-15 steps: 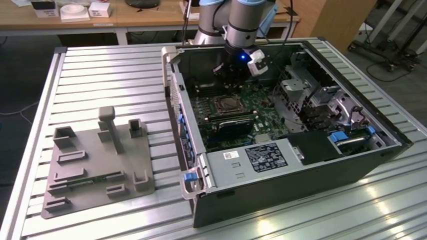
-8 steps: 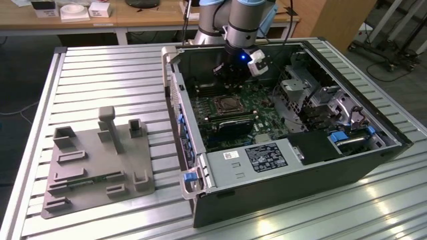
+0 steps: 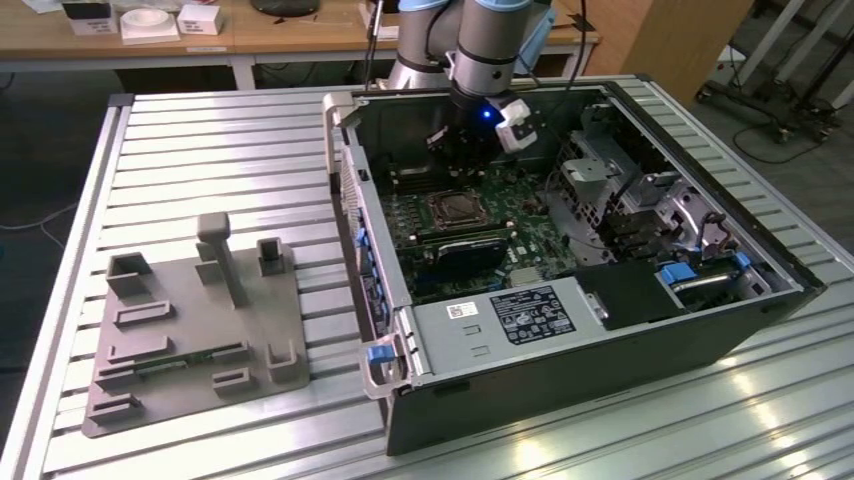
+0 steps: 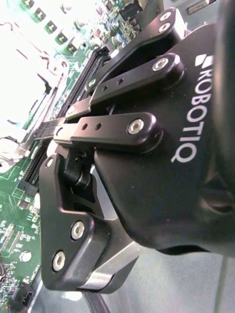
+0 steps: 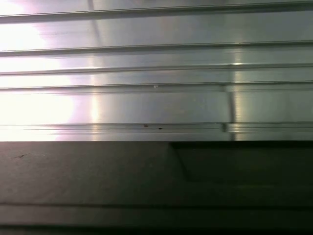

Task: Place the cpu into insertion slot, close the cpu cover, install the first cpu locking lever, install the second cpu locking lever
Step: 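Install the first cpu locking lever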

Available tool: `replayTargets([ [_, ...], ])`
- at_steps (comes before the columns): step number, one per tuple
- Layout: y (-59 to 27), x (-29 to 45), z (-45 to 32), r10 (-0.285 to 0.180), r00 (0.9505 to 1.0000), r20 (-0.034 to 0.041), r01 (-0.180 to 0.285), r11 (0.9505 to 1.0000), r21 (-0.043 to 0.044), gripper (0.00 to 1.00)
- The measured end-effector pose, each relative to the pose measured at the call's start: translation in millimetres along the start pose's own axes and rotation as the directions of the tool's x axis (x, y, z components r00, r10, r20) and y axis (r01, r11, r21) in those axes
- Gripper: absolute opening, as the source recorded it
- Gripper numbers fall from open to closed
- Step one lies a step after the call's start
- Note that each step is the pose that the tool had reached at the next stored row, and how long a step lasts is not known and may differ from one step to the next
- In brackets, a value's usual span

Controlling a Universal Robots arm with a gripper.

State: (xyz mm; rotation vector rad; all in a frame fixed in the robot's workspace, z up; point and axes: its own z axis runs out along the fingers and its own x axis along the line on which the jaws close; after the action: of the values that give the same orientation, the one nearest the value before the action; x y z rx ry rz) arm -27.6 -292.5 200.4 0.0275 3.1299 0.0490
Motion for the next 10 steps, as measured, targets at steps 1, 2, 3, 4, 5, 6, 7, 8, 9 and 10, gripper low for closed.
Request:
replayTargets([
  [1,-0.1,0.0,-0.5,0.0,1.0,-0.0001,0.0,1.0,0.0002,0.11],
  [2,0.0,0.0,-0.6,0.0,1.0,0.0,0.0,1.0,-0.0001,0.11],
  [3,0.0,0.0,-0.6,0.0,1.0,0.0001,0.0,1.0,-0.0002,0.11],
  [4,0.0,0.0,-0.6,0.0,1.0,0.0002,0.0,1.0,-0.0003,0.11],
  [5,0.0,0.0,-0.7,0.0,1.0,0.0002,0.0,1.0,-0.0002,0.11],
  [6,0.0,0.0,-0.8,0.0,1.0,0.0001,0.0,1.0,0.0,0.11],
  [7,-0.1,0.0,-0.8,0.0,1.0,0.0,0.0,1.0,0.0003,0.11],
  [8,-0.3,0.0,-0.9,0.0,1.0,-0.0001,0.0,1.0,0.0007,0.11],
  [9,-0.7,0.0,-0.9,0.0,1.0,-0.0002,0.0,1.0,0.0011,0.11],
  [10,-1.2,0.0,-0.9,0.0,1.0,-0.0001,0.0,1.0,0.0011,0.11],
])
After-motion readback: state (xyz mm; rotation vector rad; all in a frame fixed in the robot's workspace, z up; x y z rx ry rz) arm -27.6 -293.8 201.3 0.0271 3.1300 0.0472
